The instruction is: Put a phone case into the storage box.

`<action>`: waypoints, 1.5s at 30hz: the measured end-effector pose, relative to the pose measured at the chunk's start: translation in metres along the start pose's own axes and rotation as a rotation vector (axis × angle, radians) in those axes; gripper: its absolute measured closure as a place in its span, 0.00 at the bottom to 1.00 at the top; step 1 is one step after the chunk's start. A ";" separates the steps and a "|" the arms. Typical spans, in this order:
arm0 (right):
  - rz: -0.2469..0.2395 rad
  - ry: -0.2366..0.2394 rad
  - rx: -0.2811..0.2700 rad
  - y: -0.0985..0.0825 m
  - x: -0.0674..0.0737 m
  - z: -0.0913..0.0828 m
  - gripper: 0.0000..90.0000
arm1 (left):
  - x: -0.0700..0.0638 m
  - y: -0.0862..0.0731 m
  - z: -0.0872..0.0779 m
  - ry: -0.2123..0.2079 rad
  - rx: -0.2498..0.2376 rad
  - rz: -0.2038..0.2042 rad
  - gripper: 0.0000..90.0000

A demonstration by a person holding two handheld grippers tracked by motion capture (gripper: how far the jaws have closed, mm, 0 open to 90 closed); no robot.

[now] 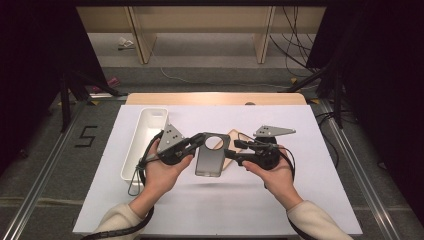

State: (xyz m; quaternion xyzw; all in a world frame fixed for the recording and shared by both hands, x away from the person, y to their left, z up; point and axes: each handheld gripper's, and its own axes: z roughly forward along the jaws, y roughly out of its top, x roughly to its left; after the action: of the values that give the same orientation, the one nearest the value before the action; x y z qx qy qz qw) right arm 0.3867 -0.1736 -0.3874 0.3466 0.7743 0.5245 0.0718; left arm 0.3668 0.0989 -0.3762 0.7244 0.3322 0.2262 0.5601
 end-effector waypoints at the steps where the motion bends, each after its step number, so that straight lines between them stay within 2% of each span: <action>1: -0.011 0.000 -0.007 0.000 0.000 0.000 0.41 | 0.001 0.000 0.000 0.003 0.000 0.003 0.93; 7: -0.059 -0.002 -0.015 0.000 0.000 -0.002 0.29 | 0.009 0.002 -0.004 0.029 -0.021 0.010 0.93; 17: -0.048 -0.024 0.002 -0.007 -0.008 -0.010 0.19 | 0.023 0.010 -0.015 0.044 -0.058 -0.007 0.93; 24: -0.060 -0.056 0.007 -0.011 -0.013 -0.018 0.19 | 0.033 0.016 -0.024 0.057 -0.082 -0.035 0.93; 34: -0.040 -0.082 0.013 -0.020 -0.021 -0.031 0.19 | 0.048 0.021 -0.034 0.071 -0.097 -0.046 0.93; 45: -0.021 -0.105 0.014 -0.030 -0.029 -0.048 0.19 | 0.068 0.033 -0.045 0.062 -0.129 -0.045 0.93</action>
State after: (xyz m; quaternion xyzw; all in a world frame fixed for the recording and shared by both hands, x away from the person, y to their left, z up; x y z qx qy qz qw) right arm 0.3716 -0.2347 -0.3995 0.3662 0.7766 0.4994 0.1154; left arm 0.3882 0.1737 -0.3353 0.6716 0.3504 0.2569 0.6002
